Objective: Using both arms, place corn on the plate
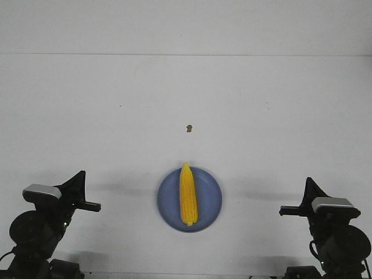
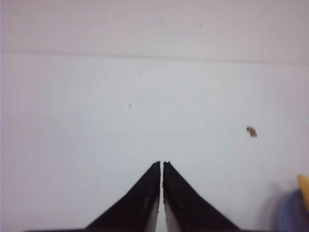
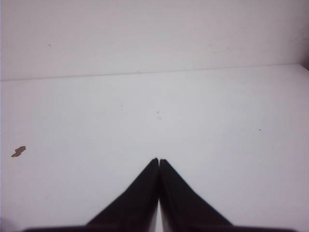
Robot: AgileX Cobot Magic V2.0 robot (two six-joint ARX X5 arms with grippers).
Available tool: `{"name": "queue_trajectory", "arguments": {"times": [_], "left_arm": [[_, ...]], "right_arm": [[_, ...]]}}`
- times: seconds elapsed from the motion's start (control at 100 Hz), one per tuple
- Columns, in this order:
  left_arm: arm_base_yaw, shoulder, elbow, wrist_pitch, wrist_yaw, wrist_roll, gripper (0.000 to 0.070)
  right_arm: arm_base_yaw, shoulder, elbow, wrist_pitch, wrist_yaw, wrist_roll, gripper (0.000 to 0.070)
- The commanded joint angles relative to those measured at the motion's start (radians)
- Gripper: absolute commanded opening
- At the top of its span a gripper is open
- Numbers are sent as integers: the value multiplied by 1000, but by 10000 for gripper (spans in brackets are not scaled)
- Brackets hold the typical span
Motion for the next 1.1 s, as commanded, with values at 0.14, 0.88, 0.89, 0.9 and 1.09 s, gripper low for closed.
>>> {"name": "queue_trajectory", "arguments": {"times": [0.14,0.88,0.89,0.9,1.09], "left_arm": [[24,-127,-188,169,-6,19,16],[90,-318,-525,414,-6,31,16],[92,-318,-525,414,-6,31,16],[94,-318,-525,415,-6,31,16],[108,-317,-525,414,-6,23,16]], "right_arm": [[1,1,4,10,0,-8,0],[1,1,4,11,0,-7,0],[1,1,4,11,0,-7,0],[1,1,4,11,0,-7,0],[1,1,4,11,0,-7,0]]}}
